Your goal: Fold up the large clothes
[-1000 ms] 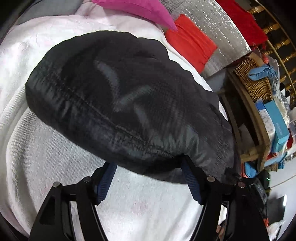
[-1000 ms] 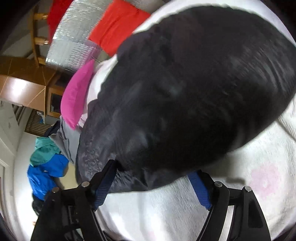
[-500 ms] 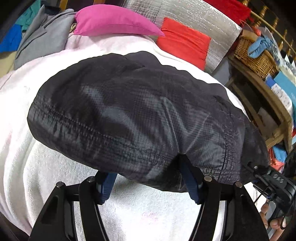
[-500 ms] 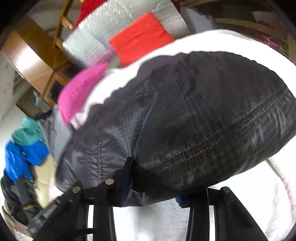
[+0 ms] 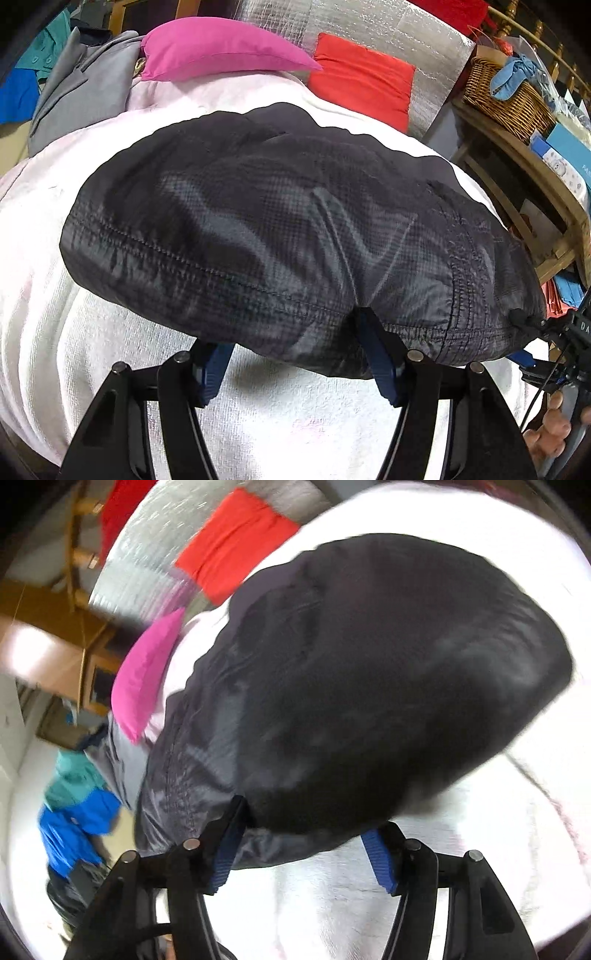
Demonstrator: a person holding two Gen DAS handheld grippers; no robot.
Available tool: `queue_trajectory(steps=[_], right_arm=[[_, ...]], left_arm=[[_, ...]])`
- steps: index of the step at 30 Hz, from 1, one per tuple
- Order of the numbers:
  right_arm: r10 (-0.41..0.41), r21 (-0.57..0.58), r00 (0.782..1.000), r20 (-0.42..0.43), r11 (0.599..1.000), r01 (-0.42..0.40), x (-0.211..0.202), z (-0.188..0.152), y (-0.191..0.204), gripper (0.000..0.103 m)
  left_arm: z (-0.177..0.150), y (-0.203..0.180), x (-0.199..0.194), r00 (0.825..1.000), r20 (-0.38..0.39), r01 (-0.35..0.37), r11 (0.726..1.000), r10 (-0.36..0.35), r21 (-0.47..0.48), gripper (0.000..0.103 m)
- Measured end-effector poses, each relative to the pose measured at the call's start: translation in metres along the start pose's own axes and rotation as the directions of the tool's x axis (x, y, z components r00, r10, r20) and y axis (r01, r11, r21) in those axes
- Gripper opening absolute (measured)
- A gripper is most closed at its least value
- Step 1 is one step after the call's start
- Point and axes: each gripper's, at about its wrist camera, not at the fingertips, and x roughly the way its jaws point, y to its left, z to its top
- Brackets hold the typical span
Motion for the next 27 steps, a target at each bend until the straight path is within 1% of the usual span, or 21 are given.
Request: queue_trajectory(steps=[1, 3, 4, 6, 11, 12, 14, 15, 17, 19, 21, 23, 24, 25, 26, 27], right_arm=[[0.0, 0.025, 1.0, 0.005, 1.0, 0.0, -0.001, 0.003, -0.004, 0.066], [-0.006, 0.11, 1.0, 0.027, 0.994, 0.003, -0.01, 0.01, -0.025, 0.066], [0.01, 0.162, 0.999, 0.04, 0.987, -0.017, -0.015, 0.013, -0.037, 0.067], [0.039, 0.23, 0.997, 0.062, 0.972, -0.052, -0.023, 0.017, -0.054, 0.067], [0.038, 0.286, 0.992, 0.124, 0.956, -0.073, -0.032, 0.019, -0.07, 0.067], [0.035, 0.284, 0.991, 0.131, 0.956, -0.071, -0.033, 0.02, -0.071, 0.067], [0.01, 0.256, 0.988, 0.152, 0.965, -0.049, -0.033, 0.022, -0.067, 0.058], [-0.01, 0.227, 0.987, 0.16, 0.973, -0.027, -0.033, 0.022, -0.062, 0.056], [-0.048, 0.172, 0.982, 0.183, 0.985, 0.016, -0.035, 0.022, -0.052, 0.048], [-0.069, 0.114, 0.972, 0.226, 0.993, 0.044, -0.042, 0.022, -0.043, 0.042], [-0.077, 0.051, 0.959, 0.273, 0.997, 0.065, -0.051, 0.019, -0.031, 0.041], [-0.114, -0.016, 0.948, 0.299, 0.992, 0.124, -0.052, 0.017, -0.017, 0.041], [-0.156, -0.025, 0.946, 0.286, 0.985, 0.17, -0.046, 0.016, -0.016, 0.041], [-0.179, -0.014, 0.948, 0.262, 0.982, 0.189, -0.04, 0.017, -0.018, 0.041], [-0.195, 0.017, 0.956, 0.221, 0.981, 0.196, -0.035, 0.018, -0.027, 0.041], [-0.176, 0.06, 0.966, 0.189, 0.984, 0.168, -0.031, 0.02, -0.036, 0.042]], left_arm=[[0.0, 0.0, 0.0, 1.0, -0.001, 0.0, 1.0, 0.0, 0.001, 0.068], [0.0, 0.0, 0.0, 1.0, -0.002, -0.001, 1.0, 0.001, 0.002, 0.068], [0.001, 0.0, 0.0, 1.0, -0.003, -0.001, 1.0, 0.001, 0.002, 0.068], [0.002, 0.0, 0.0, 1.0, -0.003, -0.003, 1.0, 0.003, 0.004, 0.068], [0.001, 0.0, 0.0, 1.0, -0.003, -0.006, 1.0, 0.006, 0.009, 0.068], [0.001, -0.001, 0.001, 1.0, -0.002, -0.007, 1.0, 0.007, 0.01, 0.068], [0.001, -0.001, 0.001, 1.0, -0.002, -0.01, 1.0, 0.01, 0.012, 0.068], [0.001, -0.002, 0.001, 1.0, -0.002, -0.011, 1.0, 0.011, 0.013, 0.068], [0.0, -0.002, 0.001, 1.0, -0.001, -0.012, 1.0, 0.012, 0.014, 0.068], [0.0, -0.003, 0.001, 1.0, -0.001, -0.011, 1.0, 0.011, 0.013, 0.068], [0.0, -0.003, 0.001, 1.0, 0.0, -0.013, 1.0, 0.013, 0.013, 0.068], [0.0, -0.003, 0.002, 1.0, -0.002, -0.015, 1.0, 0.015, 0.012, 0.068], [-0.001, -0.003, 0.002, 1.0, -0.004, -0.015, 1.0, 0.015, 0.013, 0.068], [-0.001, -0.003, 0.002, 1.0, -0.005, -0.014, 1.0, 0.014, 0.013, 0.068], [-0.001, -0.003, 0.002, 1.0, -0.007, -0.013, 1.0, 0.013, 0.013, 0.069], [-0.001, -0.003, 0.001, 1.0, -0.009, -0.013, 1.0, 0.013, 0.013, 0.069]])
